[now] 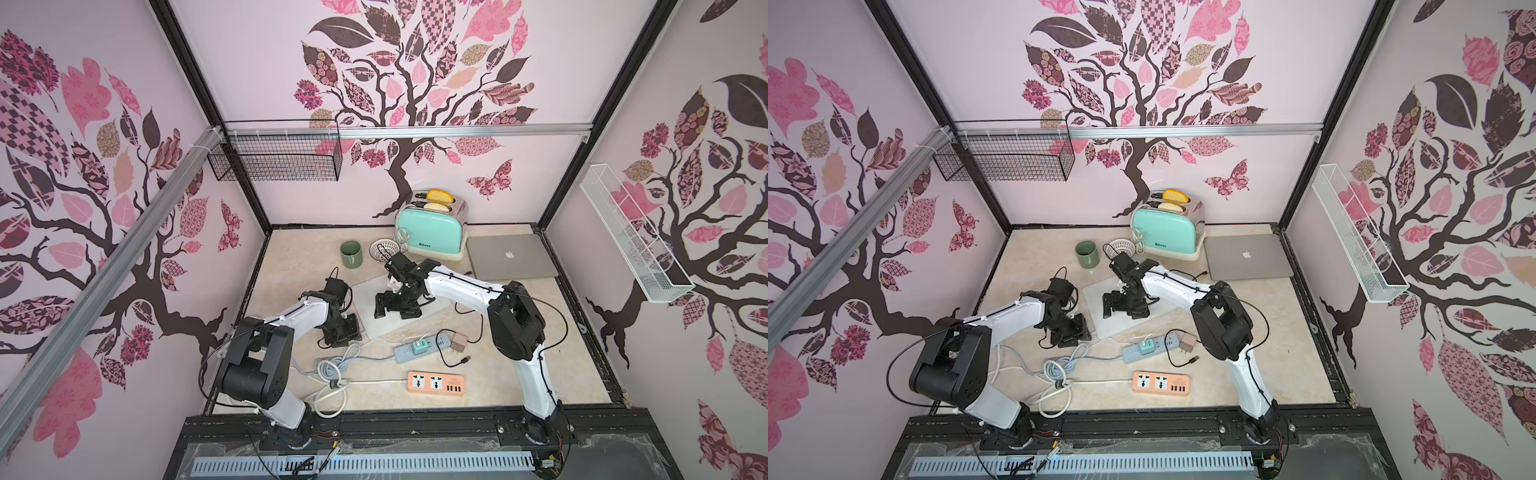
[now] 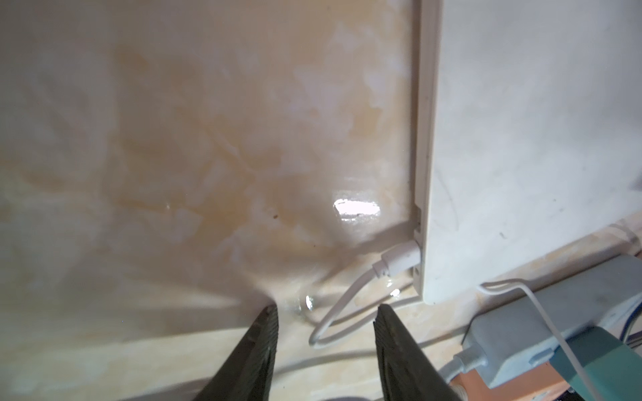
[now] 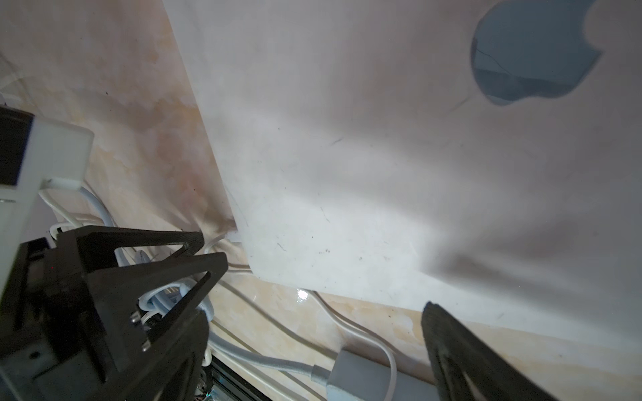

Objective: Unplug the laptop charger
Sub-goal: Remove the charging cable from the laptop.

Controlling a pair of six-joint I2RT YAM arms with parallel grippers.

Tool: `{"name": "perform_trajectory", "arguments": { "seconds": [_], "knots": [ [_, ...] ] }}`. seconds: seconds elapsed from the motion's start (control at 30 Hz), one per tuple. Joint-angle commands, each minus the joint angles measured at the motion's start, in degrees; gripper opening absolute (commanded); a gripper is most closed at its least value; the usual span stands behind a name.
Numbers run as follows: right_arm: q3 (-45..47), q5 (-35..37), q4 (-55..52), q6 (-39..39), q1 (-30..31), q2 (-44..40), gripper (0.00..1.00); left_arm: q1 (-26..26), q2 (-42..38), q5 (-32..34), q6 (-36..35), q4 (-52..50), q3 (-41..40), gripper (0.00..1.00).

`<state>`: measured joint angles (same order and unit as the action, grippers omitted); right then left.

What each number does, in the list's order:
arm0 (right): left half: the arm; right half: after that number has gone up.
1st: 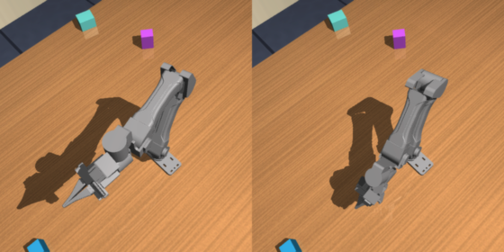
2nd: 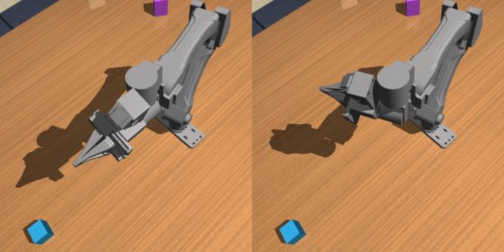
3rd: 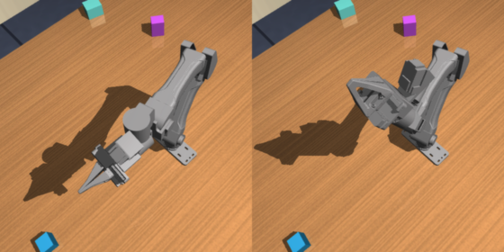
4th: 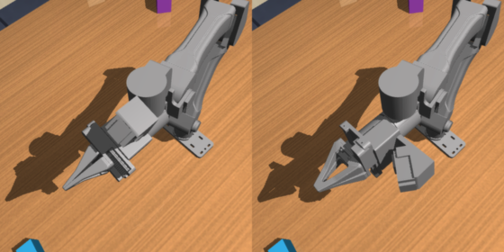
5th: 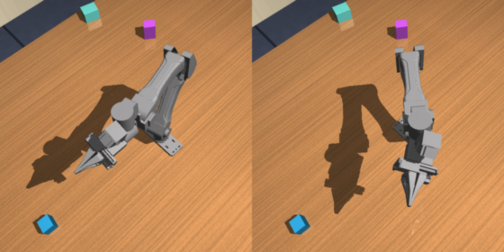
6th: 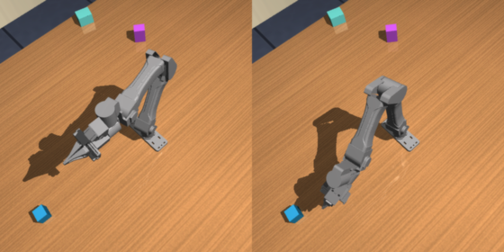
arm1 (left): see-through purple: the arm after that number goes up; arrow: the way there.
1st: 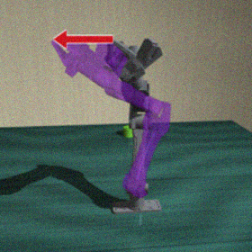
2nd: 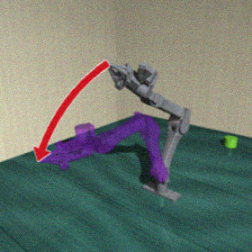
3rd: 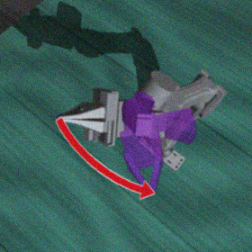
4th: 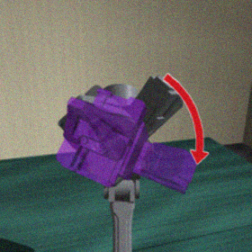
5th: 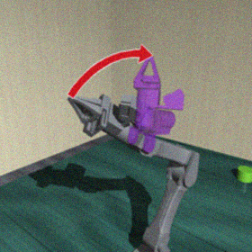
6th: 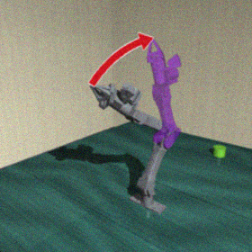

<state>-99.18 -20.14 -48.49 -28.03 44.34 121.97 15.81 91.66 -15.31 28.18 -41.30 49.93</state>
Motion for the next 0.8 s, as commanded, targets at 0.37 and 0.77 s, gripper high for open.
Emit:
{"name": "perform_trajectory", "arguments": {
  "seconds": [0.37, 0.77],
  "knots": [
    [0.7, -2.1, 1.2, -0.1, 0.3, 1.3, 0.98, 4.8, 3.0, 6.8, 2.0, 1.5, 1.7, 0.36],
    [1.0, -3.1, 1.9, -1.1, 0.3, 2.8, 0.98, 5.4, 3.2, 6.6, 2.7, 1.7, 0.2, 0.12]
  ]
}}
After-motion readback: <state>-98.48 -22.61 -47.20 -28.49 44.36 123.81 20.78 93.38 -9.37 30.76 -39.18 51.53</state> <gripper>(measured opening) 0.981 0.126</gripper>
